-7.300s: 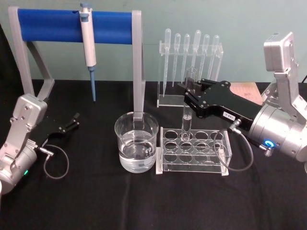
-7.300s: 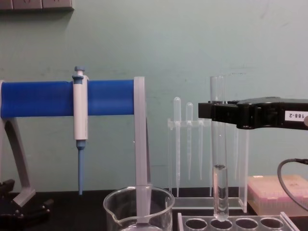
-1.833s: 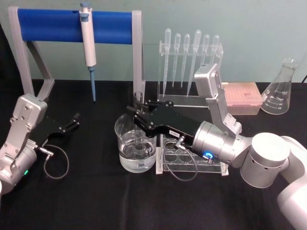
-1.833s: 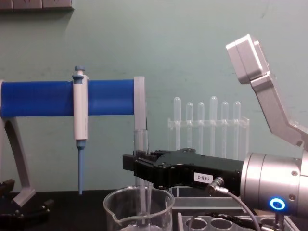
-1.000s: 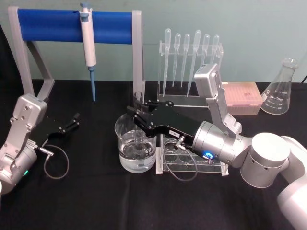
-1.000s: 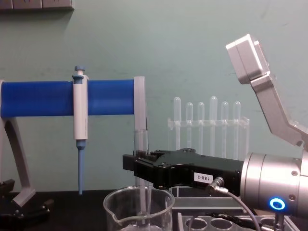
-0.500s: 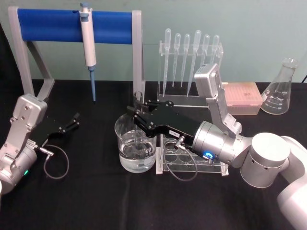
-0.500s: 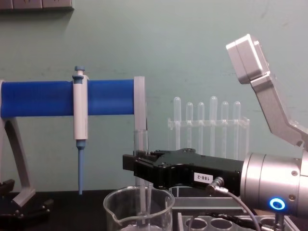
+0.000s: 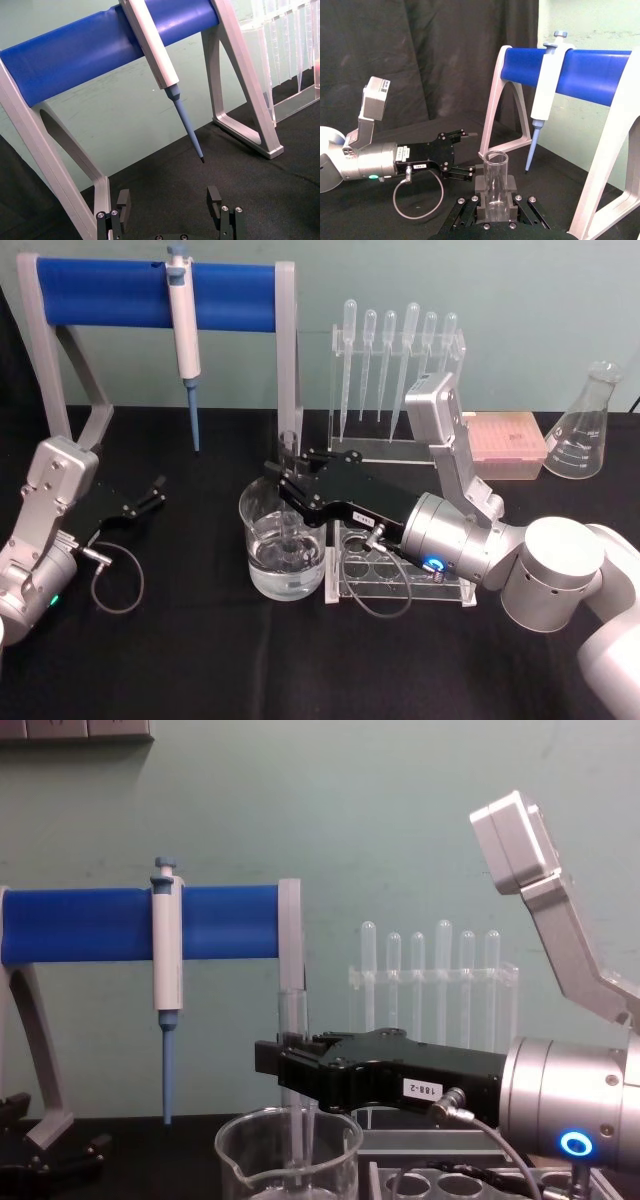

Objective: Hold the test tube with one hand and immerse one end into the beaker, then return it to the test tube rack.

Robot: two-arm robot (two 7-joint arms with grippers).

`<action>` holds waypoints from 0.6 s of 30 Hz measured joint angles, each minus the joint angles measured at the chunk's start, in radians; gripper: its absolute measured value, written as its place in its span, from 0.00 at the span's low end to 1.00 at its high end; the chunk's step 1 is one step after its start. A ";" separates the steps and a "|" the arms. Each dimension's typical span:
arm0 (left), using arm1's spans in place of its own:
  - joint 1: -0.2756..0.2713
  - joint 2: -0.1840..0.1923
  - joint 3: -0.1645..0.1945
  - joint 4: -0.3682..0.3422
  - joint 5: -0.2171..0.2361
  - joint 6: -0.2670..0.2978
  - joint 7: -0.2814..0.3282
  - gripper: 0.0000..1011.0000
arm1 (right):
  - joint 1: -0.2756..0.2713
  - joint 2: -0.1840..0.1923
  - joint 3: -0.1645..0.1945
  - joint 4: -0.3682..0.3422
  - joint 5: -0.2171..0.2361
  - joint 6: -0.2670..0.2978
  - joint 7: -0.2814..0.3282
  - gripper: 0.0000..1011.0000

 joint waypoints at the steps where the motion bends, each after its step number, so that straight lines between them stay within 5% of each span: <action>1: 0.000 0.000 0.000 0.000 0.000 0.000 0.000 0.99 | 0.000 0.000 0.000 0.000 0.000 0.000 0.000 0.22; 18: 0.000 0.000 0.000 0.000 0.000 0.000 0.000 0.99 | 0.000 0.000 0.000 0.000 0.000 0.000 0.000 0.22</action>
